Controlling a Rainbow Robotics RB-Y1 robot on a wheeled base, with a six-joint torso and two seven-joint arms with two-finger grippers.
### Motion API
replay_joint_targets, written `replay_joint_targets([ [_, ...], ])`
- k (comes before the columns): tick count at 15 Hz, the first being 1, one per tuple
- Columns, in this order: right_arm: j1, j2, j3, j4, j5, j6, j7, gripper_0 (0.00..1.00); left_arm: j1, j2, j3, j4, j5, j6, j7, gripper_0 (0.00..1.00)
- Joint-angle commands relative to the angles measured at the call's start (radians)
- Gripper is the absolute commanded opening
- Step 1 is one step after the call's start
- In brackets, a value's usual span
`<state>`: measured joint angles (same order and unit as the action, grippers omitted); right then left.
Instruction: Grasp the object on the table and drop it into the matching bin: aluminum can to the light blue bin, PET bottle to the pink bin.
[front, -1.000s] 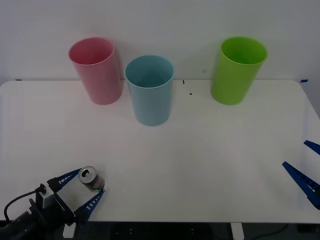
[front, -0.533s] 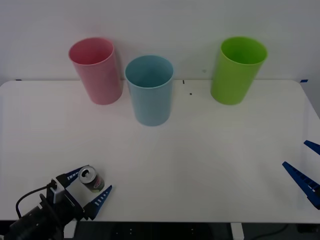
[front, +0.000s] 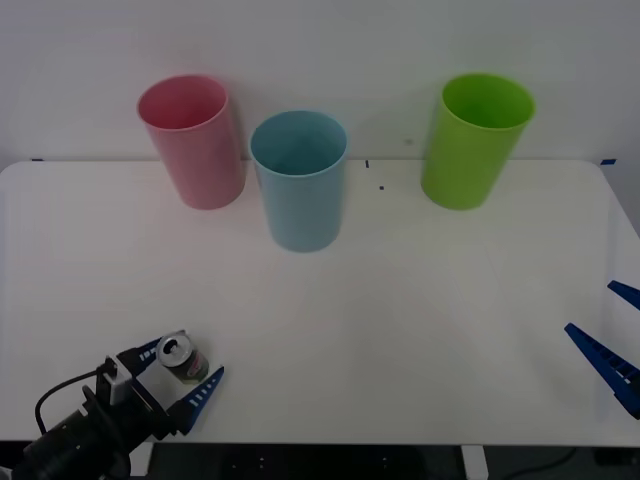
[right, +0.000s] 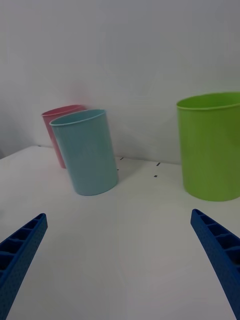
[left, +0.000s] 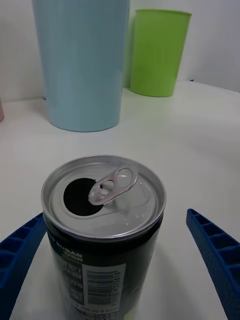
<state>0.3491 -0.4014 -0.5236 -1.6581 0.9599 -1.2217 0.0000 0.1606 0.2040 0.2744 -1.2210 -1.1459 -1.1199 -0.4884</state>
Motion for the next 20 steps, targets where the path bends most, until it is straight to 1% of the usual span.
replay_joint_targets([
  [1, 0.000, 0.000, 0.000, 0.000, 0.000, 0.000, 0.000, 1.00, -0.001, 0.000, 0.000, 0.000, -0.001, 0.000, -0.010, 0.00],
  [12, 0.000, 0.000, 0.000, 0.000, 0.000, 0.000, 0.000, 1.00, -0.015, 0.002, 0.002, -0.005, 0.020, 0.000, 0.002, 0.00],
  [18, 0.000, 0.000, 0.000, 0.000, 0.000, 0.000, 0.000, 1.00, -0.016, 0.000, 0.014, -0.080, 0.051, 0.000, 0.045, 0.00],
  [20, 0.000, 0.000, 0.000, 0.000, 0.000, 0.000, 0.000, 1.00, -0.015, 0.002, 0.014, -0.109, 0.083, 0.000, 0.059, 0.00],
])
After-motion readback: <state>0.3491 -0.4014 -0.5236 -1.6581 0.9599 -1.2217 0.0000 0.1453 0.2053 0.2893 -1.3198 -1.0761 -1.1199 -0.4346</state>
